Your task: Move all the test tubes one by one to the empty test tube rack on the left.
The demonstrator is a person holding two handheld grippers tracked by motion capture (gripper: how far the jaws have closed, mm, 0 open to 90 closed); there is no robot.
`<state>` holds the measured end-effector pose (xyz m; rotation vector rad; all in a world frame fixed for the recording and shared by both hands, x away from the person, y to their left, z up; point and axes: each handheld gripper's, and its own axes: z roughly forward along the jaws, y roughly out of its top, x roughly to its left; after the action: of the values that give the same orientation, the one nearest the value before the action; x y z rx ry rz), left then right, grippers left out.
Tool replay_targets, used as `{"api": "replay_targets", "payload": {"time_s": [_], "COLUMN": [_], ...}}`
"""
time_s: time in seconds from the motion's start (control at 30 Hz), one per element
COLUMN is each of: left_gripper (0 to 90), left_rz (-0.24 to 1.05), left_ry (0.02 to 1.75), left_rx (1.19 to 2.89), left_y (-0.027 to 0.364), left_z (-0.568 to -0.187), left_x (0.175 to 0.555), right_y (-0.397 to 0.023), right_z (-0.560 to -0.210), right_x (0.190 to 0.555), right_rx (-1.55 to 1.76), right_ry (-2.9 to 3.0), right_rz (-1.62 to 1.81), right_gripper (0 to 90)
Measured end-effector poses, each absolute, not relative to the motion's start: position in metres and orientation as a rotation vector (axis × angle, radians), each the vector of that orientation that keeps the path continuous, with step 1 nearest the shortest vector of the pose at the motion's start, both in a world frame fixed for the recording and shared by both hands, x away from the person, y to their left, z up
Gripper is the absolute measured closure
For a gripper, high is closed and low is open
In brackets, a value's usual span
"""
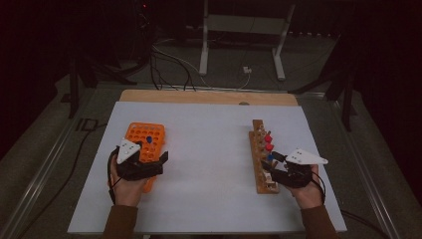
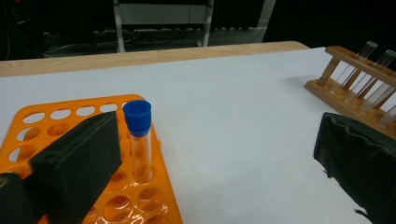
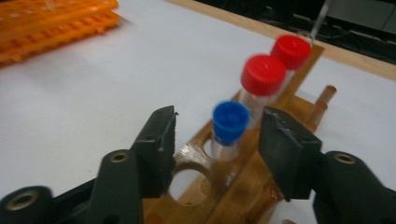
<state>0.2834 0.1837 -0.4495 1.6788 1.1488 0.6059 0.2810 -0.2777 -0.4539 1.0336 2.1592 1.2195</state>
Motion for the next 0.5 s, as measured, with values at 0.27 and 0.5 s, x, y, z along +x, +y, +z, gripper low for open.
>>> {"api": "replay_targets", "payload": {"time_s": [0.27, 0.5], "left_gripper": [0.4, 0.4], "left_rz": [0.617, 0.612], "left_ry": [1.122, 1.116], "left_rx": [1.675, 1.659], "left_y": [0.1804, 0.1807], "left_z": [-0.4458, -0.4428], "left_x": [0.28, 0.2795], "right_y": [-0.2772, -0.2748], "right_z": [-0.4602, -0.4605], "right_x": [0.2873, 0.2886], "right_rx": [1.051, 1.038], "right_ry": [2.16, 2.152], "right_rz": [1.189, 1.189], "right_gripper": [71.3, 76.2]}}
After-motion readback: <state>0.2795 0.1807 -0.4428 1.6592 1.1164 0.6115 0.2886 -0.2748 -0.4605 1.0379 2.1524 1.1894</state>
